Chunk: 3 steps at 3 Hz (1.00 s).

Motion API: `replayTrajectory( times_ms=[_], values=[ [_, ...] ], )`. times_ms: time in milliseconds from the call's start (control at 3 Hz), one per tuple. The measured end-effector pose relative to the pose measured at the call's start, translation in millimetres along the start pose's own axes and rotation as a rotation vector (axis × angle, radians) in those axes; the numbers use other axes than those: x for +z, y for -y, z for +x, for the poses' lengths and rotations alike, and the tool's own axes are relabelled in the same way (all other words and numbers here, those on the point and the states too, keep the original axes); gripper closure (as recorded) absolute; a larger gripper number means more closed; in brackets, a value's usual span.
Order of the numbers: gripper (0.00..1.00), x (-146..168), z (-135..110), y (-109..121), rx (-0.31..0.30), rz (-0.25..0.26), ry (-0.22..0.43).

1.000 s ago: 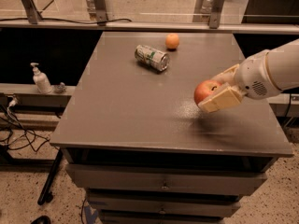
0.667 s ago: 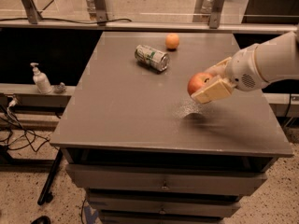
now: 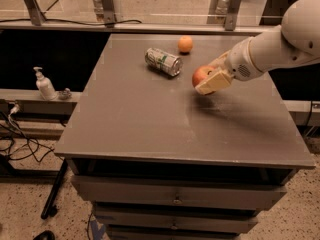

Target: Move apple near 7up can

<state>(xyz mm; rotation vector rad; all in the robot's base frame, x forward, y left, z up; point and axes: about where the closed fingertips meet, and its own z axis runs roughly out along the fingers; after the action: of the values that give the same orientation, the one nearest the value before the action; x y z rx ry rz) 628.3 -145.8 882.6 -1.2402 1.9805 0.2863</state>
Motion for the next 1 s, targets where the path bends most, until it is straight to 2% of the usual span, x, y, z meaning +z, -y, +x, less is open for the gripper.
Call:
replayTrajectory(
  times_ms=[667,1000],
  values=[
    [1.0,30,-9,46,-0.015,0.012,-0.004],
    [1.0,45,-18,55,-0.018,0.002,0.001]
  ],
)
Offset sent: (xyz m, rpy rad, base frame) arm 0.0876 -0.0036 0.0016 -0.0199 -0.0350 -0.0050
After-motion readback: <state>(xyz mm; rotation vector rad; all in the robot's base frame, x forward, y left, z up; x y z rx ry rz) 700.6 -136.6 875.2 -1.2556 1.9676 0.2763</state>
